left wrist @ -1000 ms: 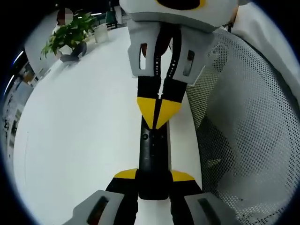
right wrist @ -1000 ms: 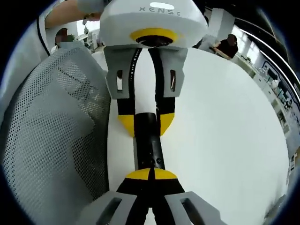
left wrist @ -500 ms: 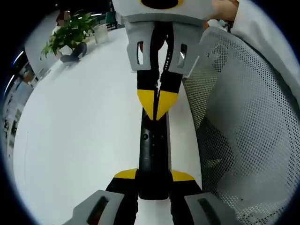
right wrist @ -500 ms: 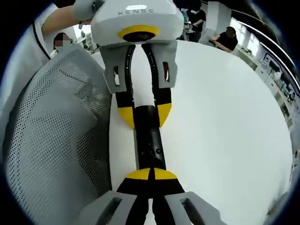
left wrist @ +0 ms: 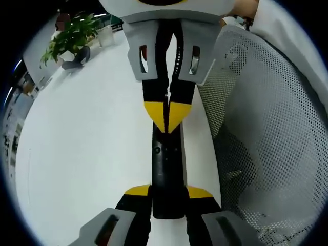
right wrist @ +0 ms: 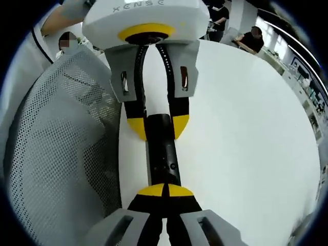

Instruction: Press the specified remote control buttons in sequence, fully releasing each button before pressing the next.

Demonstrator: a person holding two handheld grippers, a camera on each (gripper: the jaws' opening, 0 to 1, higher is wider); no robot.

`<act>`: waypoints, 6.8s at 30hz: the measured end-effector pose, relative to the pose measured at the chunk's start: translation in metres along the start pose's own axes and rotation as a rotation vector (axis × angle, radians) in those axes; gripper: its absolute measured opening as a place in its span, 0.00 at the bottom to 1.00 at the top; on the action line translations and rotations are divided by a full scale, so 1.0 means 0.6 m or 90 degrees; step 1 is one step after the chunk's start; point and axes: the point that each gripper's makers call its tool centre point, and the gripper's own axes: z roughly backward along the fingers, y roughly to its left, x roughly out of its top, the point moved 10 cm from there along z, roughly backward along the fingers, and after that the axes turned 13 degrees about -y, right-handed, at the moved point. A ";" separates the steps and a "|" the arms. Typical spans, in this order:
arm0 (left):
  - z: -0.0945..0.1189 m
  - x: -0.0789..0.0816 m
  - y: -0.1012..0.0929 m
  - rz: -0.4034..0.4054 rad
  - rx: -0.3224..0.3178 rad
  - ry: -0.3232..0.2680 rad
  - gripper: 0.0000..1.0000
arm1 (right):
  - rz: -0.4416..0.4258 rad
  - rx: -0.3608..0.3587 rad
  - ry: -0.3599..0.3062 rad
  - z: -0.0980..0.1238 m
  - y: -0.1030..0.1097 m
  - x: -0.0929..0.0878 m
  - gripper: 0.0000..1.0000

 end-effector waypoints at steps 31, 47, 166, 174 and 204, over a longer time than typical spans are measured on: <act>-0.002 0.003 0.001 0.013 0.002 0.011 0.23 | -0.016 -0.018 -0.030 0.015 0.001 -0.018 0.00; -0.002 0.002 0.000 0.014 0.006 0.004 0.23 | 0.012 -0.062 -0.048 0.013 0.012 -0.024 0.00; 0.003 -0.008 0.003 0.034 -0.001 -0.043 0.22 | -0.060 0.021 -0.016 -0.032 -0.034 0.029 0.00; 0.003 -0.011 0.002 0.034 0.002 -0.055 0.22 | -0.062 0.004 -0.055 -0.029 -0.030 0.020 0.00; 0.004 -0.026 -0.003 0.018 0.004 -0.115 0.23 | 0.070 0.009 -0.028 -0.040 0.006 0.046 0.00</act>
